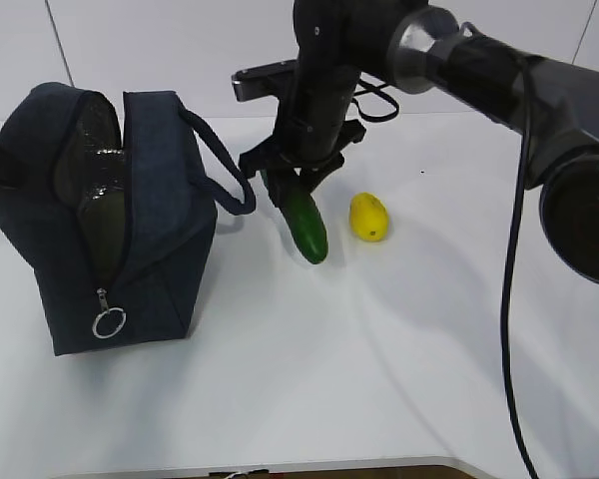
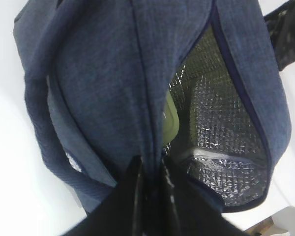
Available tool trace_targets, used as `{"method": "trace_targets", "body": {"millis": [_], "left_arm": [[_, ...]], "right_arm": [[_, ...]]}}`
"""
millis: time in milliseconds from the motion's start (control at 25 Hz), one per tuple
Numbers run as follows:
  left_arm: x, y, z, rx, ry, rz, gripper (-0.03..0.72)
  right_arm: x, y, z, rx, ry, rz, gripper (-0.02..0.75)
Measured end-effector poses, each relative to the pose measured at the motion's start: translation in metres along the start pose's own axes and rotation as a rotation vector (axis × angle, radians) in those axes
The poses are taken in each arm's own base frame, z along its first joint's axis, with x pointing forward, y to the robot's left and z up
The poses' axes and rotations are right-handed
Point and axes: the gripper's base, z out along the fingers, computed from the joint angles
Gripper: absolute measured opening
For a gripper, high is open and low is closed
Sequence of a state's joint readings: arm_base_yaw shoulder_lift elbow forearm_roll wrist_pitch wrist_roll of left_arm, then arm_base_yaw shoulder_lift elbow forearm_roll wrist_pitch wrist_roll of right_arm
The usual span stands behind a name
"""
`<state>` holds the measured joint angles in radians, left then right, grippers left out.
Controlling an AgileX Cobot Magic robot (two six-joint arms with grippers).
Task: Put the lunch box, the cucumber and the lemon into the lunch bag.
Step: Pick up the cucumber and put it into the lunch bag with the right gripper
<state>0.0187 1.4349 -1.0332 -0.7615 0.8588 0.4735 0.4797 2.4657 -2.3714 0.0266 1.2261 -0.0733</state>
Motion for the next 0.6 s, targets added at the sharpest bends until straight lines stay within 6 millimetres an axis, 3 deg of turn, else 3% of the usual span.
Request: {"method": "trace_targets", "body": {"millis": [240, 600], "left_arm": [[0.001, 0.000, 0.000, 0.005, 0.009, 0.000, 0.011], [0.002, -0.002, 0.000, 0.022, 0.024, -0.007, 0.011]], "right_arm": [[-0.011, 0.003, -0.031, -0.034, -0.088, 0.011, 0.354], [-0.014, 0.002, -0.108, -0.113, -0.223, 0.045, 0.353]]}}
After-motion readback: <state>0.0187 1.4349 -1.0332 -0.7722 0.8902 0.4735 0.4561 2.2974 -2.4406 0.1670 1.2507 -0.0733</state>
